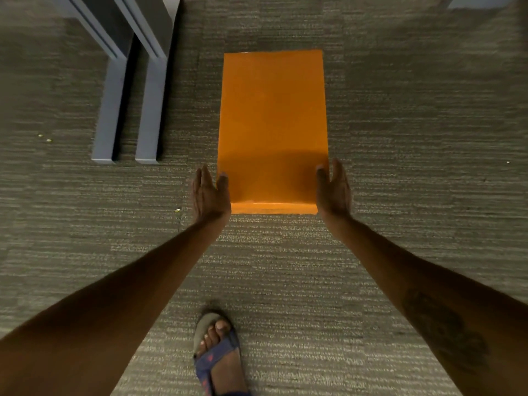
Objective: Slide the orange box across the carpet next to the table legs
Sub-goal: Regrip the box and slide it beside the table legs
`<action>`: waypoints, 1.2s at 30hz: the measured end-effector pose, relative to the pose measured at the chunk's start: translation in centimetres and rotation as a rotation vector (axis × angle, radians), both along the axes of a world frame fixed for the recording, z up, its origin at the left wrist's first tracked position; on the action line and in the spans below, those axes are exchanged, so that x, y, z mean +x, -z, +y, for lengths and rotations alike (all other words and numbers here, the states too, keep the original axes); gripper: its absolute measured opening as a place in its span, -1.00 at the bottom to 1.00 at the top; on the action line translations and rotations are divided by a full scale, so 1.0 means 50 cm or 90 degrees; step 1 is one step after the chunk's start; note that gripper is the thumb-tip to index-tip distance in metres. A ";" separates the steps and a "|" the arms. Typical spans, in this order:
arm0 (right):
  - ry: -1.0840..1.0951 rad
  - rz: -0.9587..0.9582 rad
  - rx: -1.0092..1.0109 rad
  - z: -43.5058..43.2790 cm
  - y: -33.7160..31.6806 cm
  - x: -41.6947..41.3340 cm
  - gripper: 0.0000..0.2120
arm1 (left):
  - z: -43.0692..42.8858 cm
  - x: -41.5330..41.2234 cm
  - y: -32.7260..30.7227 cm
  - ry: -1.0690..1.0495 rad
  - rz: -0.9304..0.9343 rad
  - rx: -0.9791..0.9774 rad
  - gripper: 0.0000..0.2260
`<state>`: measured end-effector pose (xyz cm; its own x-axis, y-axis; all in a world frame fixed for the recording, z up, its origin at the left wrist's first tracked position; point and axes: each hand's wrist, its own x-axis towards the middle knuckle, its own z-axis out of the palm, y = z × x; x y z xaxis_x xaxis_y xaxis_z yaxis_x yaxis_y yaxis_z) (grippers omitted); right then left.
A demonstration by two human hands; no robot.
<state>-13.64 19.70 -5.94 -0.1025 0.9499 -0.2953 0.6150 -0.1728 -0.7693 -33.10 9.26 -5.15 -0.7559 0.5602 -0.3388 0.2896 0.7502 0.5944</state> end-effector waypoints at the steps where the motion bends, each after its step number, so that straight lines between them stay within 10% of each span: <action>1: 0.006 0.006 -0.008 0.000 0.004 -0.002 -0.46 | 0.003 0.001 0.003 -0.010 -0.011 0.003 -0.43; 12: 0.087 0.125 -0.103 -0.006 0.050 -0.004 -0.78 | 0.017 -0.007 0.027 0.032 -0.041 0.019 -0.68; 36: 0.091 0.170 0.038 0.057 0.088 -0.333 -0.70 | 0.085 -0.309 0.055 -0.059 0.020 0.140 -0.70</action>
